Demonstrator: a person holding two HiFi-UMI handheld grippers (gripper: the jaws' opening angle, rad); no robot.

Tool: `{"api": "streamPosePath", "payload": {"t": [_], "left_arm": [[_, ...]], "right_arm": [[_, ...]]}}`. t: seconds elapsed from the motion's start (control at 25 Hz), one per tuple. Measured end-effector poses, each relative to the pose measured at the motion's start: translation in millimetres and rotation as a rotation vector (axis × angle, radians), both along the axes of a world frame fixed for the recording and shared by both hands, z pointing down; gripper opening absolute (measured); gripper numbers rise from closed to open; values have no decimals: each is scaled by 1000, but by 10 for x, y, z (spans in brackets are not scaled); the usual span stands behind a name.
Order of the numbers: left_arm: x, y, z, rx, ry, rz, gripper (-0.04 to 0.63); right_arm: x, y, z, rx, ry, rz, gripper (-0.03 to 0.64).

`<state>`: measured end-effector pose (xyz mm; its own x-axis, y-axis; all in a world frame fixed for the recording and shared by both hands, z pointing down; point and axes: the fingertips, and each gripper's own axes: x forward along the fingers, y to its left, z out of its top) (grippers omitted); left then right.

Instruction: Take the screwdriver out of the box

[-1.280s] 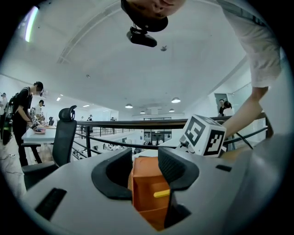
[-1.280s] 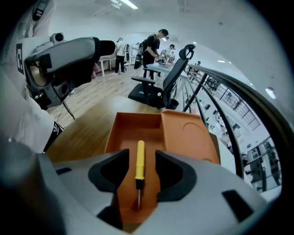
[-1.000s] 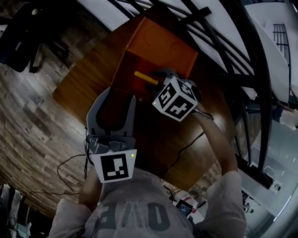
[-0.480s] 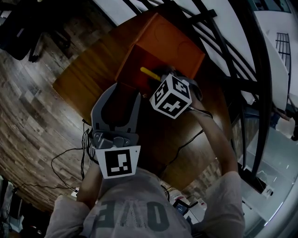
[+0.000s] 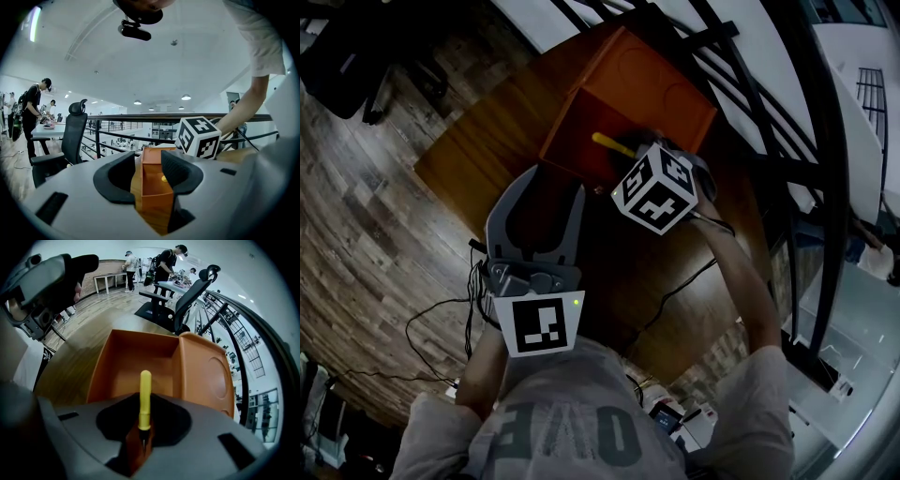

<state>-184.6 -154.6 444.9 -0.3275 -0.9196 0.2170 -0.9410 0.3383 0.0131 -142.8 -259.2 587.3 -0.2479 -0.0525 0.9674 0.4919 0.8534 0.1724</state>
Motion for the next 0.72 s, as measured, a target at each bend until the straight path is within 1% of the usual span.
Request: {"api": "streamPosePath", "payload": {"t": [0.08,0.2,0.36,0.44,0.52,0.64,0.72], "left_arm": [[38,69,-109,18,-13,10,169],[18,128,-325,52,-40,30,169],[-49,42,-690,113,-88,77,169],[6,1,-884,141,-103,100,169],[95,-35,-1075,167,-109,131,169],[185,-147,-1400,222,-165,201,169],[268,-214,-1626,251,-200,243,169]], "right_arm": [[20,73,-179,16,-35,11,77],[-48,169,-533,36,-116,38,77],[-216,137,-1144,56,-278,108,77],[-204,115,-1511,67,-377,151,77],[-139,100,-1905,72,-500,211,77],[-28,52,-2529,91,-732,330,77],[79,66,-2908,102,-854,383,77]]}}
